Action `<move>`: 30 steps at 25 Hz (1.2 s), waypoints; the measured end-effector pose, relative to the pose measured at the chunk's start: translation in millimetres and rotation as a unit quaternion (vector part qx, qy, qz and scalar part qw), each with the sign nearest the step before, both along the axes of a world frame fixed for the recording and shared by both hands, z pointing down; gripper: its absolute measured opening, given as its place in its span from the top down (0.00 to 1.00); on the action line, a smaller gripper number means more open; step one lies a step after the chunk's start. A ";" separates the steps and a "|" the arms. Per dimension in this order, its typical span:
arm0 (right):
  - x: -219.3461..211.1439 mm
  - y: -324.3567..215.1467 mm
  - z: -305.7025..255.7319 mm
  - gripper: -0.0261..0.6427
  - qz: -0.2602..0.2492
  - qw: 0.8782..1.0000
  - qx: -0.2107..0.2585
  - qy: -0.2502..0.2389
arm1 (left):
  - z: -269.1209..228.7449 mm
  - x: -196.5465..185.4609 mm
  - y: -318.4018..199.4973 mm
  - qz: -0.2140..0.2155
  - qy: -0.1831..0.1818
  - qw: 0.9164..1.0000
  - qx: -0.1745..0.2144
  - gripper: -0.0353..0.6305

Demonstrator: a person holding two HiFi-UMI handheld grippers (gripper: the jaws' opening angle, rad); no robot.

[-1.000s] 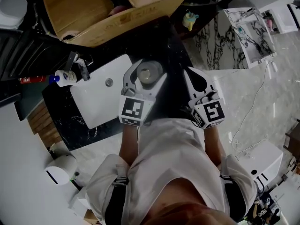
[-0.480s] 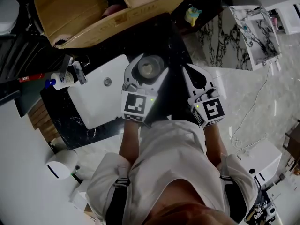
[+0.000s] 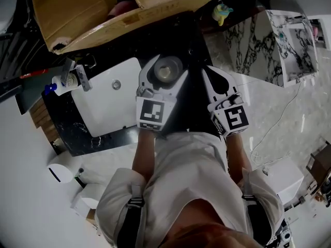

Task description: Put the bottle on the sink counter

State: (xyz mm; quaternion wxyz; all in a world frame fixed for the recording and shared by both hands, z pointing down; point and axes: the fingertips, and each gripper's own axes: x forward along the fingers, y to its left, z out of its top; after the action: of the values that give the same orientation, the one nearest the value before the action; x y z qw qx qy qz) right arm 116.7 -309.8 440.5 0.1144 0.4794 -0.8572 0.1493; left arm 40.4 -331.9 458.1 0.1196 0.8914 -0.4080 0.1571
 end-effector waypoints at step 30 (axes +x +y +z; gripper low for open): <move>10.5 -67.2 73.8 0.96 -0.028 0.999 -0.044 -0.009 | 91.1 23.5 -70.6 -0.024 -0.053 0.998 -0.031 0.45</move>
State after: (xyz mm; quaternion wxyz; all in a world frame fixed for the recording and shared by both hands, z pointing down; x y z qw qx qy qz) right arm 127.2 -377.0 514.3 0.1319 0.4486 -0.8638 0.1877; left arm 63.9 -402.4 549.1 0.1294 0.8674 -0.4303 0.2137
